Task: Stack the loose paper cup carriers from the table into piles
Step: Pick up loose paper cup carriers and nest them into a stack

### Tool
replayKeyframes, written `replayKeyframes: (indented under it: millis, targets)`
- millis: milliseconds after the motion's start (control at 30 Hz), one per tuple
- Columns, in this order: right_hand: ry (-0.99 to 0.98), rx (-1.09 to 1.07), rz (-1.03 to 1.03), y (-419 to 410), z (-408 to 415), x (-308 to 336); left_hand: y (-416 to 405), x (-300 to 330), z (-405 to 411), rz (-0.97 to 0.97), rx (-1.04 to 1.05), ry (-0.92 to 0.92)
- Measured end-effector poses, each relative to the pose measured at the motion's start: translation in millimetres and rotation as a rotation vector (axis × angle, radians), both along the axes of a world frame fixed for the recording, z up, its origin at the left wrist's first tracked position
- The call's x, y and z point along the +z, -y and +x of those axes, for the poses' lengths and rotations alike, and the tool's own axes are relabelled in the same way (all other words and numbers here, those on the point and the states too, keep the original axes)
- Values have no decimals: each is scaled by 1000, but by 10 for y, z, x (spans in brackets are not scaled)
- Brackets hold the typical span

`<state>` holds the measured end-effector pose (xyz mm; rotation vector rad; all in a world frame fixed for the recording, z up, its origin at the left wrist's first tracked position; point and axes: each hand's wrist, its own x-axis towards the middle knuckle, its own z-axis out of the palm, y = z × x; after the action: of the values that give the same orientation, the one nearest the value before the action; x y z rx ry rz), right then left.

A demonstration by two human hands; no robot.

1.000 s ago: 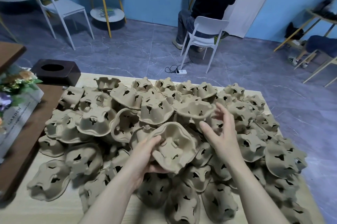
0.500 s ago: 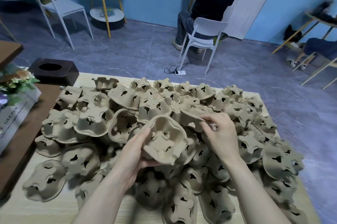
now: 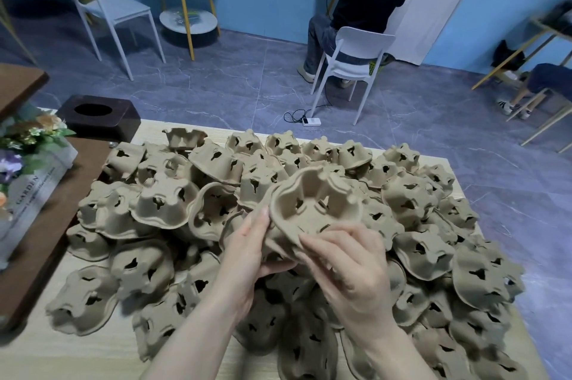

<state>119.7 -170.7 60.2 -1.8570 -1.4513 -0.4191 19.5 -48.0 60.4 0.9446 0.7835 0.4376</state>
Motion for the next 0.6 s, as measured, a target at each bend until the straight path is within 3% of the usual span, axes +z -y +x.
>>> replayKeyframes:
  millis: [200, 333, 433, 533, 600]
  targets:
    - [-224, 87, 60, 11, 17, 94, -80, -37, -67, -72, 37, -13]
    - [-370, -44, 101, -68, 189, 263, -127, -50, -113, -97, 5, -37]
    - [-597, -164, -86, -169, 410, 390, -151, -48, -155, -42, -86, -35]
    - [-982, -65, -319, -254, 565, 489, -136, 3, -189, 15, -198, -29]
    - [-1080, 13, -395, -286, 591, 486, -123, 10, -193, 39, -236, -35]
